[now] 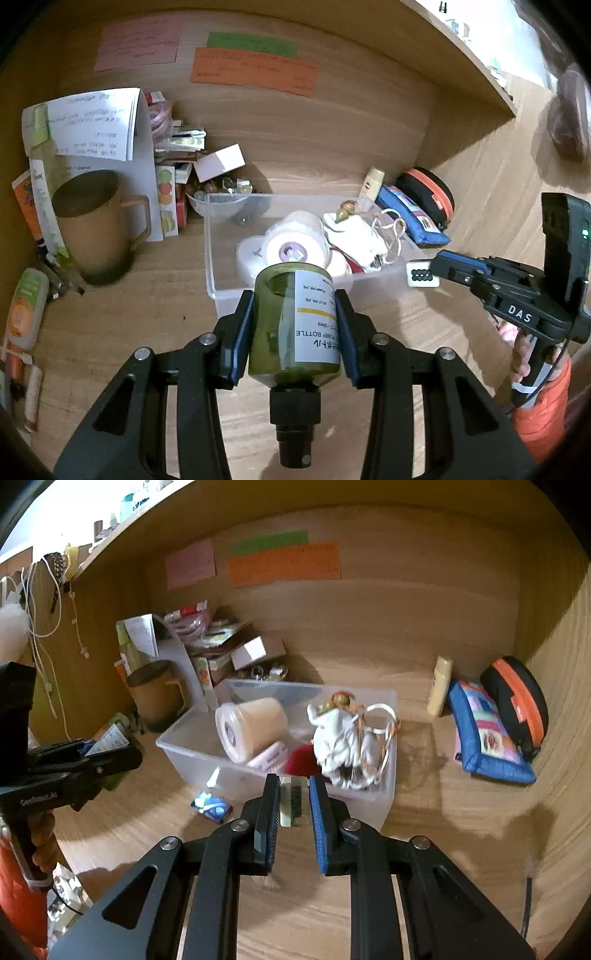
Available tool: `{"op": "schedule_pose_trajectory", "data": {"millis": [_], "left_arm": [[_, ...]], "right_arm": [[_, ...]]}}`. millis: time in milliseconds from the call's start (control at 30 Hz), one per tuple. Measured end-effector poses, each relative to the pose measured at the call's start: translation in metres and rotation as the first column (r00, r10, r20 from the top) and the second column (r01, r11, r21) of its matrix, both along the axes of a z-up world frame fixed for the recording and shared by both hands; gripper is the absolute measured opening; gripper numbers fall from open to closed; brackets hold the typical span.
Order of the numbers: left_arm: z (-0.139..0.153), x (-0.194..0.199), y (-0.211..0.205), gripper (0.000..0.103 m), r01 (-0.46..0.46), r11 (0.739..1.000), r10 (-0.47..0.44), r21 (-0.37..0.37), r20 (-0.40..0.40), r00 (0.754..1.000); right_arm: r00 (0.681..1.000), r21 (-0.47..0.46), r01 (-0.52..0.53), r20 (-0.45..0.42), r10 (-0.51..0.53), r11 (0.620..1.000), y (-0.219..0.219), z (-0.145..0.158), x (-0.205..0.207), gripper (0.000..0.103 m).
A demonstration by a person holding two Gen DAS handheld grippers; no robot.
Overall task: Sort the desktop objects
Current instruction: 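Carry the green bottle and glass vial with both grippers over the clear box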
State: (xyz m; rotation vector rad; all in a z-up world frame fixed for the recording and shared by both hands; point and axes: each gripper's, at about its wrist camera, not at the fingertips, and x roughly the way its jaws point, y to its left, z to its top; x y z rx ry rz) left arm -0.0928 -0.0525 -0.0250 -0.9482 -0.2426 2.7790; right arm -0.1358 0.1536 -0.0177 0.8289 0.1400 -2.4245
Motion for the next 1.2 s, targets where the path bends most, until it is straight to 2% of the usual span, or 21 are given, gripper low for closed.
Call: {"op": "schedule_pose_trajectory", "data": {"millis": [167, 433, 667, 1200], "left_arm": [[0.009, -0.016, -0.008, 0.041, -0.013, 1.0, 0.013, 0.01, -0.004, 1.0], [0.013, -0.038, -0.021, 0.041, -0.05, 0.999, 0.05, -0.014, 0.002, 0.999], [0.009, -0.061, -0.029, 0.041, -0.078, 0.997, 0.079, -0.02, 0.02, 0.997], [-0.009, -0.116, -0.024, 0.041, -0.061, 0.996, 0.065, -0.058, 0.069, 0.996]], "right_arm": [[1.0, -0.005, -0.005, -0.02, 0.005, 1.0, -0.004, 0.007, -0.009, 0.015], [1.0, -0.02, -0.015, -0.019, 0.014, 1.0, -0.011, 0.01, -0.034, 0.015], [0.999, -0.032, -0.034, -0.01, 0.034, 0.999, -0.021, 0.01, -0.054, 0.015], [0.997, -0.049, -0.056, 0.052, 0.059, 0.997, -0.038, -0.011, -0.09, 0.015]]}}
